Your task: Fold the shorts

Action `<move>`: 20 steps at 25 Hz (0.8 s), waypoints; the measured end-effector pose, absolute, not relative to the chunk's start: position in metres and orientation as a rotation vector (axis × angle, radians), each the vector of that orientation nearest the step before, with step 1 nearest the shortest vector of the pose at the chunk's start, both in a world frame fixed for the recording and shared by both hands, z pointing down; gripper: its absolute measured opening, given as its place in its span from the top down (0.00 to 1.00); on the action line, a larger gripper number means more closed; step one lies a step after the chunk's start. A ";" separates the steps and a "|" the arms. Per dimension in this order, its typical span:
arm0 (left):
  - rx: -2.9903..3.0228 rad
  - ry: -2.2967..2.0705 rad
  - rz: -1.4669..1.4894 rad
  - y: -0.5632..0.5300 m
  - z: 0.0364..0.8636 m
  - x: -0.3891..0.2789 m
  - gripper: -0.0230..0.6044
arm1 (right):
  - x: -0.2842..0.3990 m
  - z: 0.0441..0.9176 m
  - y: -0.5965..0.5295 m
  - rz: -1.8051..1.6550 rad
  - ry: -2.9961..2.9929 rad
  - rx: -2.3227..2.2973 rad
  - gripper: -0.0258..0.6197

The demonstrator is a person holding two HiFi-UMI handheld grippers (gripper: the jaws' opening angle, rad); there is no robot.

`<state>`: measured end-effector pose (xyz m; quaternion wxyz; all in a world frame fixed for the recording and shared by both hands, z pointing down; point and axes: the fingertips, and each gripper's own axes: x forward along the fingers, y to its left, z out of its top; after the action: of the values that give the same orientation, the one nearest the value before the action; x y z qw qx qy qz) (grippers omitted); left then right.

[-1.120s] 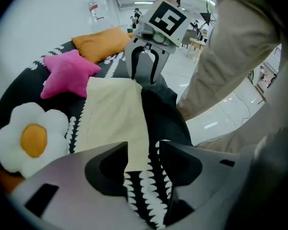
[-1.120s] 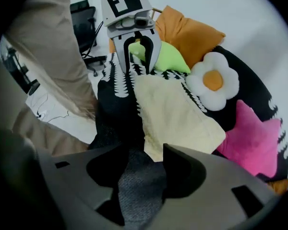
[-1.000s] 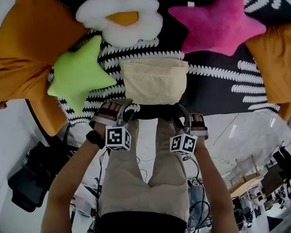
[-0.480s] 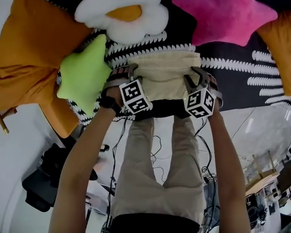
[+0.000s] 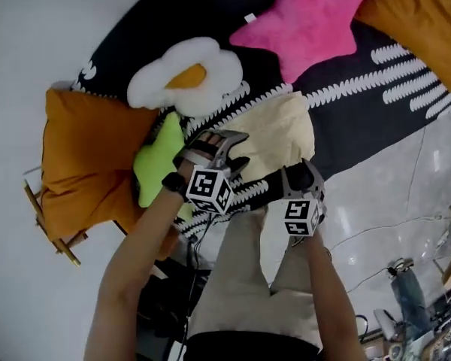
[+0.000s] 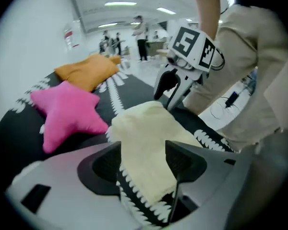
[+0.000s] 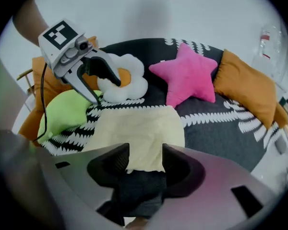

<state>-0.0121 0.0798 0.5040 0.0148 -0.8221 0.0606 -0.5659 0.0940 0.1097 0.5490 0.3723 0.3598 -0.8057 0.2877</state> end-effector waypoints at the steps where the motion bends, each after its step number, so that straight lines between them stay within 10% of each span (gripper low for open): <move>1: -2.534 -0.027 -1.707 0.086 0.509 -0.003 0.46 | 0.085 0.549 0.118 0.793 -2.039 0.969 0.60; 7: -2.035 -0.784 -1.597 0.080 0.590 -0.014 0.32 | 0.024 0.597 0.120 0.809 -1.989 0.953 0.30; 20: -1.976 -0.955 -1.638 0.076 0.650 -0.016 0.30 | 0.028 0.648 0.122 0.799 -2.062 0.981 0.28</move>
<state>-0.0165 0.0756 0.6497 0.2003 -0.7068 -0.3415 -0.5862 0.0281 0.1216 0.6481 0.3535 0.3792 -0.7974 0.3090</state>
